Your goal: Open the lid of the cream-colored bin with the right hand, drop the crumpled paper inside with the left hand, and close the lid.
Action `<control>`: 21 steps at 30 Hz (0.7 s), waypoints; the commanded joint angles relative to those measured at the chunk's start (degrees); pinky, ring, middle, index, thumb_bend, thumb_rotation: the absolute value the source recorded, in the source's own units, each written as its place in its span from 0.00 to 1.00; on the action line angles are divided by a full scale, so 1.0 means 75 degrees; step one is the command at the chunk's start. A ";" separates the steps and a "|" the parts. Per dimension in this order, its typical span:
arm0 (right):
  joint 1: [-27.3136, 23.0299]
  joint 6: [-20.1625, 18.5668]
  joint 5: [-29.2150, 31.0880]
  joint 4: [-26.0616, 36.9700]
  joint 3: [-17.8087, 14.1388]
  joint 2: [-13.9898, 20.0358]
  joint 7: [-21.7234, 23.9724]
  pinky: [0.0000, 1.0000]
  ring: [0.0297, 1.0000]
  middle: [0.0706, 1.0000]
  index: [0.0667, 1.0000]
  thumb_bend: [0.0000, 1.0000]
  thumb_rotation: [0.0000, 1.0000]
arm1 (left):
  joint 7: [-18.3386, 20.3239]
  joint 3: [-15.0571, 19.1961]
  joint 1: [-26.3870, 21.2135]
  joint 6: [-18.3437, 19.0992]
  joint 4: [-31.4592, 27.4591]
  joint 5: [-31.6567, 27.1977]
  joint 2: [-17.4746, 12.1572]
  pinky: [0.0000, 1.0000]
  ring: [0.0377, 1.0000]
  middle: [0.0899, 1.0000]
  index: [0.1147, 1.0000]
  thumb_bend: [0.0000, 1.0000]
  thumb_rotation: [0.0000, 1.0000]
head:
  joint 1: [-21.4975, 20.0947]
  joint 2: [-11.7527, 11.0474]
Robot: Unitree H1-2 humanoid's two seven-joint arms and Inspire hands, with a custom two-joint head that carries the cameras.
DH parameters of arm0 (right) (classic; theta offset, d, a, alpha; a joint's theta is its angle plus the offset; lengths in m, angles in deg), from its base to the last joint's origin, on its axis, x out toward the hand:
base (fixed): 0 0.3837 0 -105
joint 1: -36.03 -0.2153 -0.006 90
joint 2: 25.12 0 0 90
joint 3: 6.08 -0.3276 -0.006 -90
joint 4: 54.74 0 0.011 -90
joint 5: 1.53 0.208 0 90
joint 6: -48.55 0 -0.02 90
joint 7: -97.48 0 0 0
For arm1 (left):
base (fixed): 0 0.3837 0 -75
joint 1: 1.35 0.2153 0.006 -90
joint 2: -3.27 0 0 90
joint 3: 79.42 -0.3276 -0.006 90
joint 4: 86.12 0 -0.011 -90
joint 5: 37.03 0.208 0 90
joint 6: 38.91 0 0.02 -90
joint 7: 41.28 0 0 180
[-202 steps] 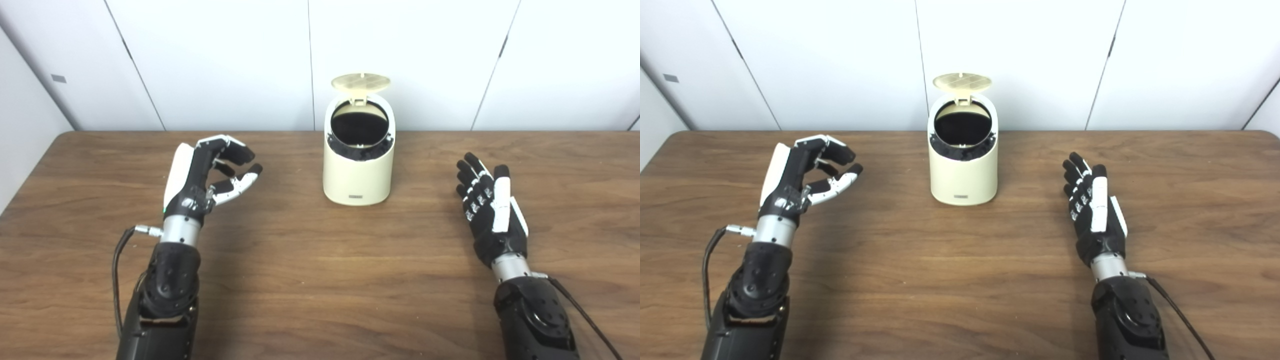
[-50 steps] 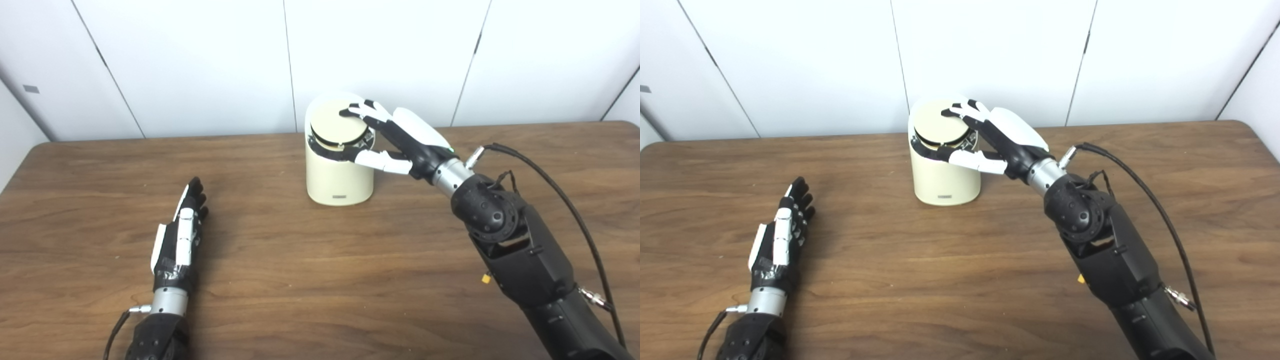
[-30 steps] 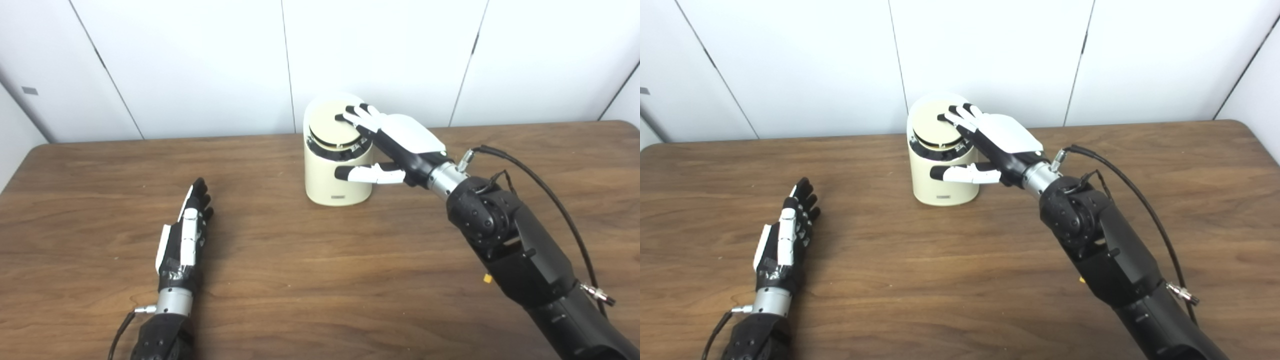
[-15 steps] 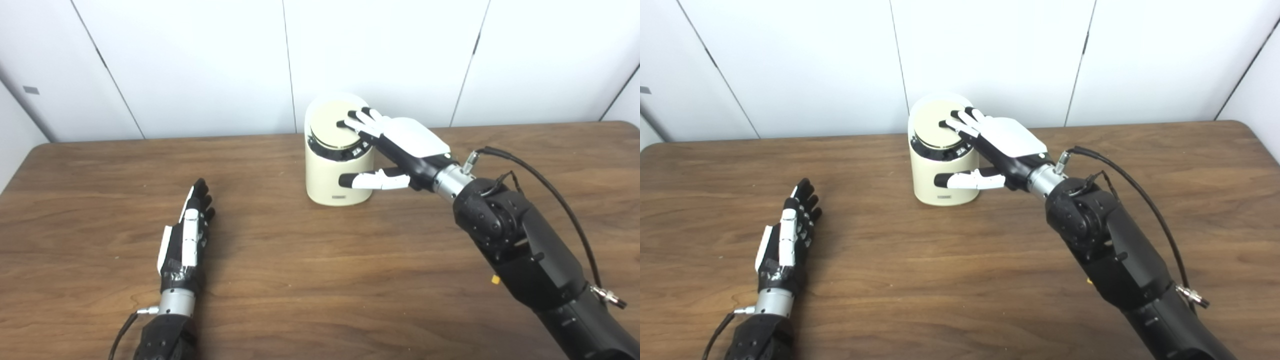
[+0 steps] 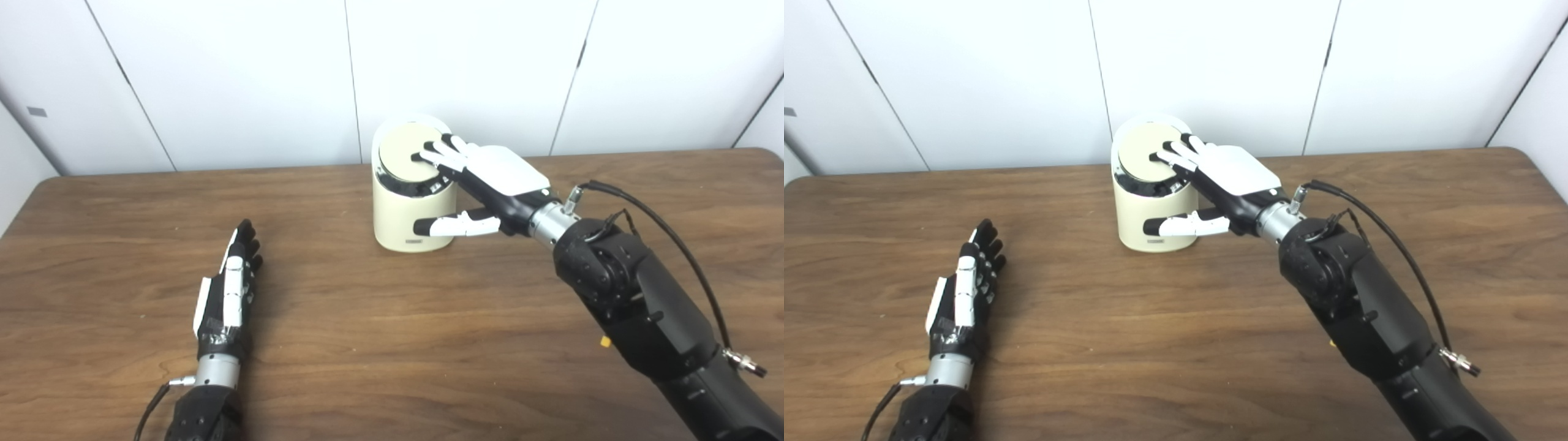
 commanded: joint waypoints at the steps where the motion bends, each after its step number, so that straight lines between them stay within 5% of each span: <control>1: -0.0007 -0.0171 -0.0089 -0.0194 0.0168 0.0040 0.0508 1.00 1.00 0.98 0.90 0.62 1.00 | 0.0029 -0.0082 0.0074 0.0041 -0.0141 -0.0001 0.0008 1.00 1.00 1.00 1.00 0.46 1.00 | -0.0012 0.0012; 21: -0.0015 -0.0287 -0.0514 -0.0095 0.0384 0.0036 0.0874 1.00 1.00 1.00 0.88 0.63 1.00 | -0.0086 -0.0070 0.0050 0.0220 -0.0234 -0.0065 0.0052 1.00 1.00 1.00 1.00 0.44 0.99 | 0.0125 0.0068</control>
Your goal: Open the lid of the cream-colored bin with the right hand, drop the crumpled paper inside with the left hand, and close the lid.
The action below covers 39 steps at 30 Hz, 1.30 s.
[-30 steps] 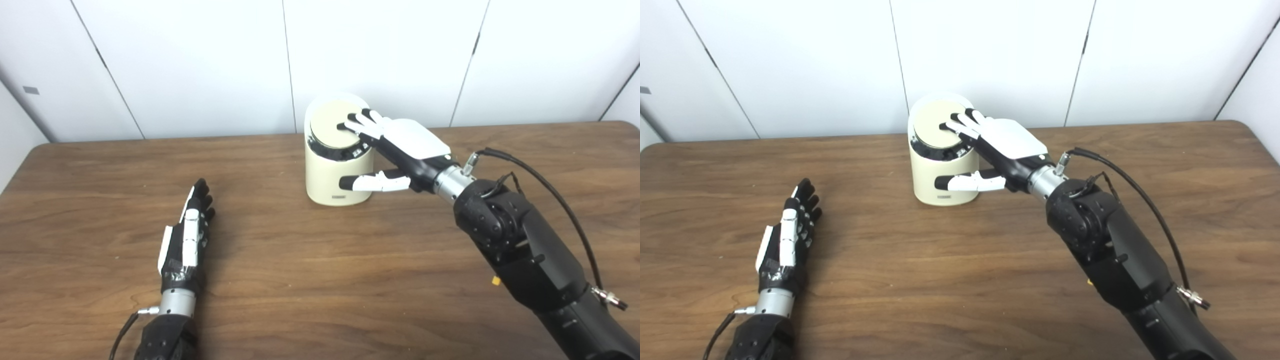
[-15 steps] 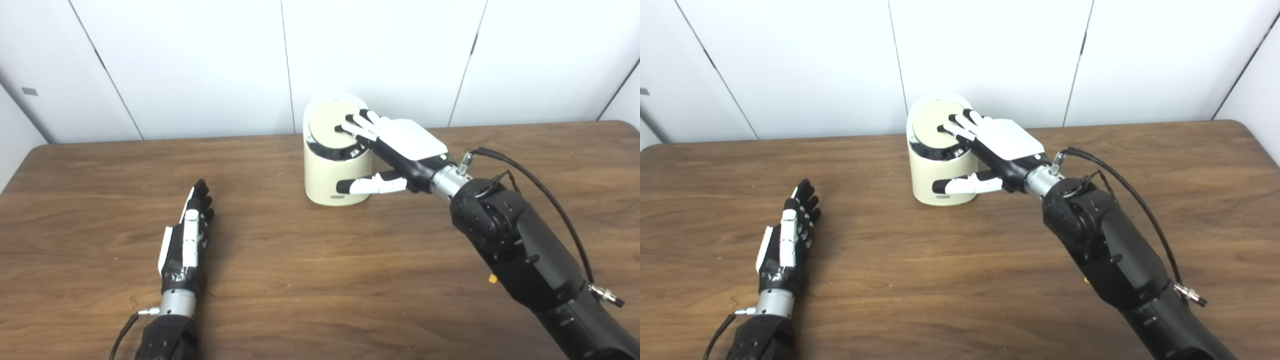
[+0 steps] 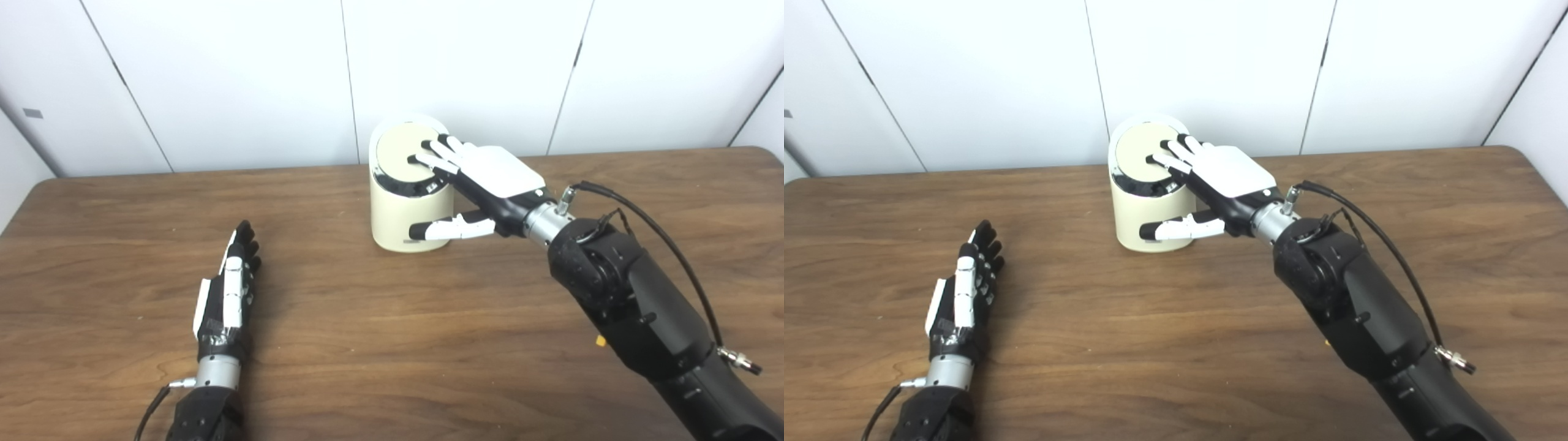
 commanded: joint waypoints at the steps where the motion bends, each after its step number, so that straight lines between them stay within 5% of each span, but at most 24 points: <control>1: 0.0045 -0.0257 -0.0104 -0.0123 0.0254 0.0075 0.0804 1.00 1.00 1.00 0.88 0.63 1.00 | 0.0035 -0.0064 -0.0003 0.0145 -0.0084 -0.0019 0.0001 1.00 1.00 1.00 1.00 0.44 0.99 | 0.0043 -0.0037; 18: -0.0118 -0.0677 -0.0280 -0.0054 0.0440 0.0184 0.1802 1.00 1.00 0.96 0.80 0.65 1.00 | -0.0044 -0.0071 0.0013 0.0182 -0.0134 0.0037 0.0013 1.00 1.00 1.00 1.00 0.41 0.99 | 0.0061 -0.0028; 22: -0.0037 -0.0618 -0.0143 0.0029 0.0263 0.0106 0.1476 1.00 1.00 0.99 0.87 0.66 1.00 | -0.0023 -0.0086 0.0002 0.0165 -0.0102 0.0040 0.0001 1.00 1.00 1.00 1.00 0.41 0.97 | 0.0065 -0.0018; 27: 0.0082 -0.0411 -0.0055 0.0170 -0.0004 -0.0038 0.0835 1.00 1.00 1.00 0.98 0.64 1.00 | 0.0037 -0.0102 -0.0008 0.0312 -0.0094 -0.0063 -0.0010 1.00 1.00 1.00 1.00 0.42 0.84 | 0.0065 -0.0018; 34: 0.0142 -0.0271 -0.0012 0.0383 -0.0302 -0.0287 0.0224 1.00 1.00 1.00 1.00 0.62 1.00 | 0.0036 -0.0094 -0.0005 0.0331 -0.0041 -0.0101 -0.0004 1.00 1.00 1.00 1.00 0.41 0.80 | 0.0071 -0.0077; 39: 0.0087 -0.0358 0.0092 0.0516 -0.0445 -0.0427 0.0200 1.00 1.00 1.00 1.00 0.63 1.00 | 0.0109 -0.0106 -0.0014 0.0362 0.0029 -0.0213 -0.0010 1.00 1.00 1.00 1.00 0.36 0.67 | 0.0066 -0.0099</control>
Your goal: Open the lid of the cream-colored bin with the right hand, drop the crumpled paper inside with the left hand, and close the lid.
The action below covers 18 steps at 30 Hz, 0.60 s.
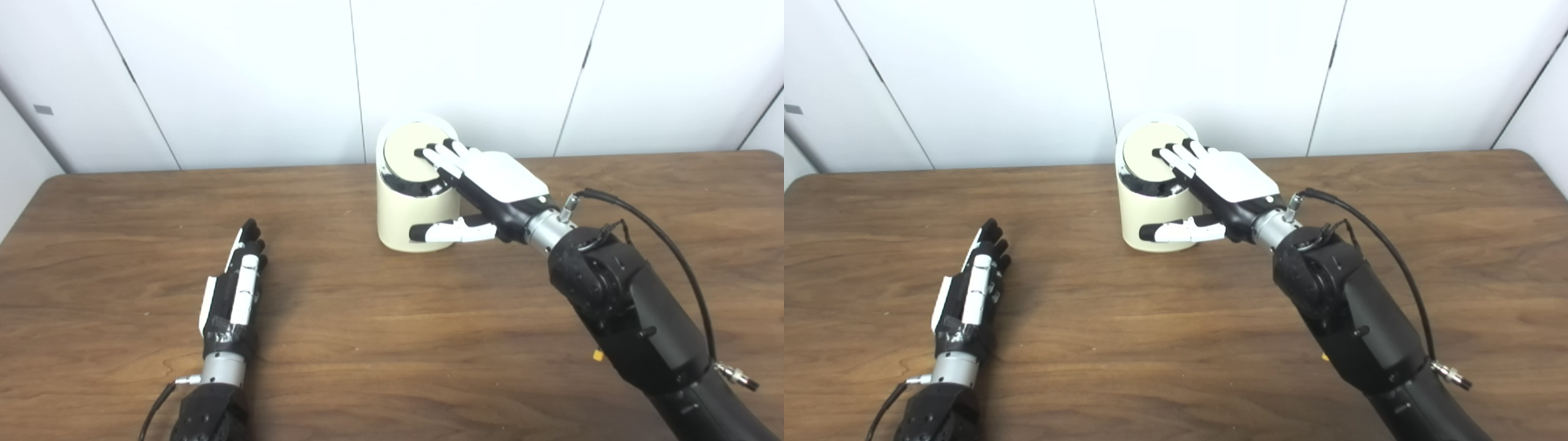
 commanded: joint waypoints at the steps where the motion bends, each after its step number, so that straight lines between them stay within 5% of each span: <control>1: -0.0160 0.0025 0.0119 0.0172 -0.0120 -0.0065 -0.0017 1.00 1.00 1.00 1.00 0.63 1.00 | 0.0132 -0.0078 -0.0018 0.0094 0.0111 -0.0078 -0.0013 1.00 1.00 1.00 1.00 0.36 0.67 | -0.0001 -0.0028; 11: 0.0069 0.0002 0.0418 0.0261 -0.0589 -0.0097 -0.0296 1.00 1.00 1.00 1.00 0.60 1.00 | 0.0109 -0.0090 -0.0047 -0.0059 0.0193 -0.0043 -0.0035 1.00 1.00 1.00 1.00 0.37 0.75 | -0.0019 -0.0052; 18: 0.0598 0.0464 0.0753 0.0072 -0.1045 -0.0112 -0.1195 1.00 1.00 1.00 1.00 0.58 1.00 | -0.0021 -0.0028 -0.0053 -0.0059 0.0180 0.0117 -0.0069 1.00 1.00 1.00 1.00 0.39 0.75 | -0.0097 -0.0104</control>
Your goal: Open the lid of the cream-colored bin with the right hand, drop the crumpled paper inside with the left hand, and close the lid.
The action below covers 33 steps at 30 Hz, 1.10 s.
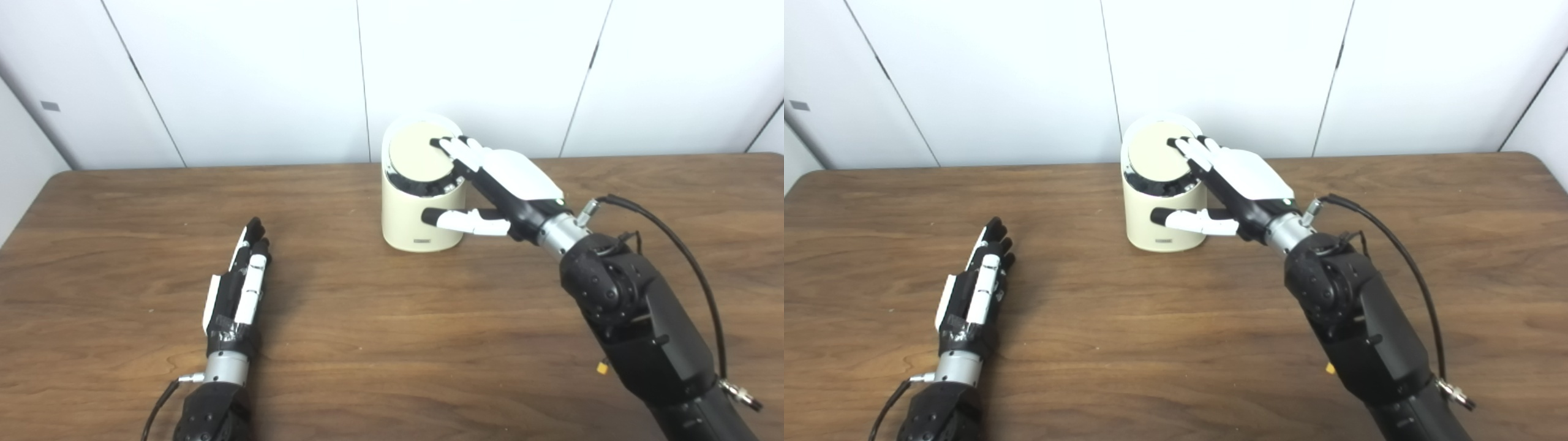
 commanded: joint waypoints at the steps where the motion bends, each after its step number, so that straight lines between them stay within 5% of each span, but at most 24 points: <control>1: -0.0077 0.0260 0.0115 0.0074 -0.0210 0.0042 -0.0415 1.00 1.00 1.00 1.00 0.58 1.00 | -0.0030 0.0023 -0.0014 0.0106 0.0060 0.0035 -0.0052 1.00 1.00 1.00 1.00 0.38 0.74 | -0.0026 0.0013; 6: 0.0172 0.0518 0.0349 -0.0036 -0.0481 0.0168 -0.0780 1.00 1.00 1.00 1.00 0.57 1.00 | -0.0055 0.0093 -0.0017 0.0051 0.0059 0.0043 -0.0083 1.00 1.00 1.00 1.00 0.32 0.67 | -0.0092 0.0053; 15: 0.0528 0.0681 0.0569 -0.0050 -0.0781 0.0312 -0.1077 1.00 1.00 1.00 1.00 0.56 1.00 | 0.0033 0.0198 0.0025 0.0014 0.0037 -0.0105 -0.0144 1.00 1.00 1.00 1.00 0.37 0.70 | -0.0196 0.0122; 23: 0.0962 0.0087 0.1969 0.0056 -0.1467 -0.0105 -0.0988 0.97 1.00 1.00 1.00 0.60 1.00 | 0.0097 0.0153 0.0058 -0.0128 0.0053 -0.0017 -0.0206 1.00 1.00 1.00 1.00 0.40 0.74 | -0.0202 0.0195; 33: 0.1527 0.0150 0.2927 0.0036 -0.1855 -0.0439 -0.1260 0.99 1.00 1.00 1.00 0.68 1.00 | 0.0095 0.0171 0.0083 -0.0048 -0.0241 -0.0062 -0.0175 1.00 1.00 1.00 1.00 0.41 0.79 | -0.0218 0.0332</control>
